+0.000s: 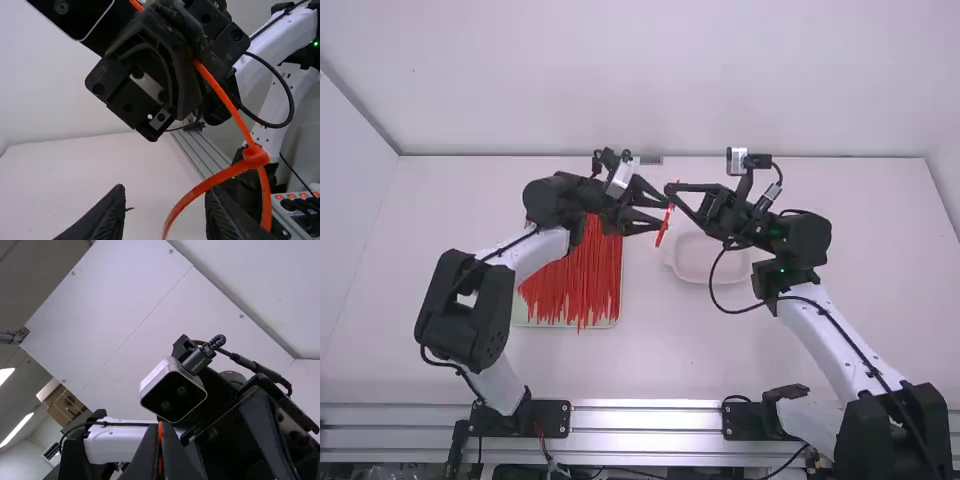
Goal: Fasten the cable tie
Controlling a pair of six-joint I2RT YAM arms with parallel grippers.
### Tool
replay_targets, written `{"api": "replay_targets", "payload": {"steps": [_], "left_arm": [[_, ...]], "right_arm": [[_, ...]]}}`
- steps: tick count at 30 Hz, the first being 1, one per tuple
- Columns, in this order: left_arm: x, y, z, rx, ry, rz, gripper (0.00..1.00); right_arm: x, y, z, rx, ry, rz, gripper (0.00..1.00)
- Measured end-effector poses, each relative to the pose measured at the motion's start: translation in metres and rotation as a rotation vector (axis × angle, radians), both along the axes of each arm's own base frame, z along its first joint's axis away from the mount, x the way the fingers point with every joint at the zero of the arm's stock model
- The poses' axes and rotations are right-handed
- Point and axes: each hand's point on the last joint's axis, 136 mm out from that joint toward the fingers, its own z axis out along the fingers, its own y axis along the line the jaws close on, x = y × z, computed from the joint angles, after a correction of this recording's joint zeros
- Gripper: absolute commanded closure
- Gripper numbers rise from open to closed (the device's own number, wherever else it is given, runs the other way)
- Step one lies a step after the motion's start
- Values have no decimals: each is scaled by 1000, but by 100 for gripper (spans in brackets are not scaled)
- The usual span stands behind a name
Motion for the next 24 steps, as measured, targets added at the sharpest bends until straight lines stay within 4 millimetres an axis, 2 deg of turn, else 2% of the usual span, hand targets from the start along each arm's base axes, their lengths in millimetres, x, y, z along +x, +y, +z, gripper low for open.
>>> {"api": "replay_targets", "payload": {"steps": [8, 10, 11, 14, 18, 19, 20, 21, 24], "left_arm": [[-7, -8, 0, 0, 1, -27, 60], [-9, -10, 2, -2, -7, -33, 76], [-8, -10, 3, -1, -5, -33, 78], [-9, -10, 4, -4, -11, -34, 98], [-9, -10, 4, -3, -10, -34, 98], [-8, -10, 4, -3, -9, -34, 94], [-9, -10, 4, -4, -12, -34, 84], [-9, -10, 4, -4, -12, -34, 66], [-8, -10, 2, 3, 3, -36, 43]], "right_arm": [[1, 0, 0, 2, 0, -3, 100], [1, 0, 0, 2, 0, -4, 100], [1, 0, 0, 2, 0, -4, 100], [1, 0, 1, 3, 0, -6, 100], [1, -1, 1, 3, 0, -6, 100], [1, -1, 1, 3, 1, -6, 100], [1, -1, 1, 4, 0, -7, 100], [1, 0, 1, 4, 1, -6, 100], [1, -1, 1, 4, 0, -7, 100]]}}
